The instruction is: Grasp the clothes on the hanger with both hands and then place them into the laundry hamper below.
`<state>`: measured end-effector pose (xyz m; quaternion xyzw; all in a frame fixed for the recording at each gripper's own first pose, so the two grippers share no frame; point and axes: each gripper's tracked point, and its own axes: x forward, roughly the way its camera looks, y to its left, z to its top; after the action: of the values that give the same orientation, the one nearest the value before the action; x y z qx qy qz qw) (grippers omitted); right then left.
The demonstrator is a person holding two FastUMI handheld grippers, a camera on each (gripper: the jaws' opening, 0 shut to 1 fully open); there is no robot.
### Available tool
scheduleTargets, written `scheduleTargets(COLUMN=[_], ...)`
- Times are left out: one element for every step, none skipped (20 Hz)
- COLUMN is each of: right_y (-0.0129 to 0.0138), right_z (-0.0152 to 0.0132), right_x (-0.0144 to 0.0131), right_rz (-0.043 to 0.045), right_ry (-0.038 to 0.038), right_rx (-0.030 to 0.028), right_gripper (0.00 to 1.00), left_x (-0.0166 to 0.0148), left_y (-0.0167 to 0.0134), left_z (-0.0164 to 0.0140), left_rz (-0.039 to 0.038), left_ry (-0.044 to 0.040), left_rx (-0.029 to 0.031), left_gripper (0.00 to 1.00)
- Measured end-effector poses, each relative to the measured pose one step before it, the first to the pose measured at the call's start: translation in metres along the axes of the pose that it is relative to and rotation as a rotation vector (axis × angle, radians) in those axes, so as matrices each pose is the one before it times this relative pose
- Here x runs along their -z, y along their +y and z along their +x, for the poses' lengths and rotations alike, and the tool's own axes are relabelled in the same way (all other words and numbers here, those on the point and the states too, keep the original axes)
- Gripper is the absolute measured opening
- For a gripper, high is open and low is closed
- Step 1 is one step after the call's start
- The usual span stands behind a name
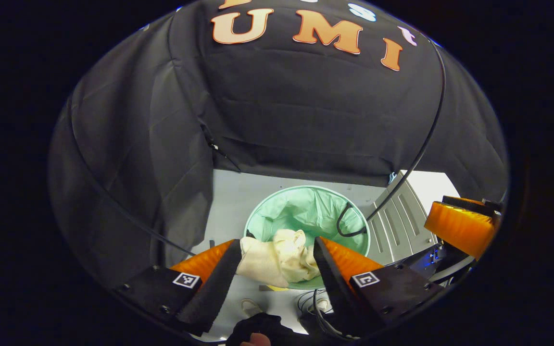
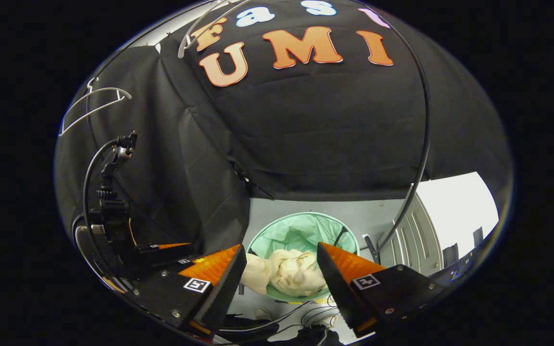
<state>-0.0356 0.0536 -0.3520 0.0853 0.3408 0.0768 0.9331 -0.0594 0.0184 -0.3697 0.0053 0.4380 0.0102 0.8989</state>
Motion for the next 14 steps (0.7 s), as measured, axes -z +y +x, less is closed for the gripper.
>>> scheduleTargets(right_y=[-0.00182, -0.00351, -0.00363, -0.00201, 0.00008, -0.00113, -0.00082, -0.00038, -0.00094, -0.0019, -0.00117, -0.00053, -0.00092, -0.00168], right_z=[-0.00023, 0.00262, 0.00193, 0.00055, -0.00074, -0.00233, -0.00513, -0.00295, -0.00593, -0.00634, -0.00674, -0.00597, -0.00784, -0.00656], right_x=[0.00368, 0.00766, 0.00865, 0.00283, -0.00243, -0.00563, -0.00835, -0.01094, -0.00916, -0.00563, -0.01009, -0.00965, -0.01167, -0.01113], right_rz=[0.00712, 0.01249, 0.01533, 0.02161, 0.01815, 0.00464, -0.00096, -0.00151, -0.00261, 0.00321, 0.0077, 0.00467, -0.00058, 0.00066], right_ry=[0.01365, 0.02499, 0.02555, 0.01344, -0.00436, -0.01852, -0.03003, -0.0322, -0.02642, -0.01957, -0.02344, -0.02795, -0.02776, -0.02648], right_rx=[0.00569, 0.00963, 0.00499, 0.00005, -0.00326, 0.00481, 0.00698, 0.00317, 0.00564, 0.00648, 0.00415, 0.00502, 0.00339, 0.00364], right_gripper=[0.94, 0.94, 0.95, 0.95, 0.95, 0.95, 0.95, 0.95, 0.94, 0.94, 0.95, 0.95, 0.95, 0.95], left_x=[-0.00005, -0.00025, -0.00068, -0.00278, -0.006, -0.00877, -0.01153, -0.00809, -0.00919, -0.01049, -0.01083, -0.01628, -0.01437, -0.01456], left_y=[0.00015, 0.0004, -0.00081, 0.0007, 0.00139, 0.00171, 0.00132, 0.00123, 0.00017, 0.00275, 0.00183, 0.00119, -0.00148, -0.00102], left_z=[-0.00229, -0.00141, -0.00175, -0.00266, -0.00383, -0.00484, -0.00616, -0.0045, -0.00501, -0.00508, -0.00718, -0.00637, -0.00692, -0.00802], left_rz=[-0.00399, -0.00067, -0.00107, 0.00093, -0.00096, -0.00282, 0.00261, 0.00696, 0.0078, 0.00588, -0.00372, 0.00024, -0.01016, -0.01501], left_ry=[-0.00419, -0.00509, -0.0066, -0.01216, -0.02467, -0.03482, -0.04287, -0.03475, -0.02874, -0.02674, -0.02766, -0.03913, -0.03113, -0.02851], left_rx=[0.00114, -0.00187, 0.00066, -0.0039, -0.00606, -0.00423, -0.00774, -0.00593, -0.00529, -0.01282, -0.00959, -0.0021, 0.00568, 0.00803], left_gripper=[0.98, 0.98, 0.98, 0.98, 0.95, 0.98, 0.98, 0.98, 0.98, 0.98, 0.98, 0.98, 0.98, 0.98])
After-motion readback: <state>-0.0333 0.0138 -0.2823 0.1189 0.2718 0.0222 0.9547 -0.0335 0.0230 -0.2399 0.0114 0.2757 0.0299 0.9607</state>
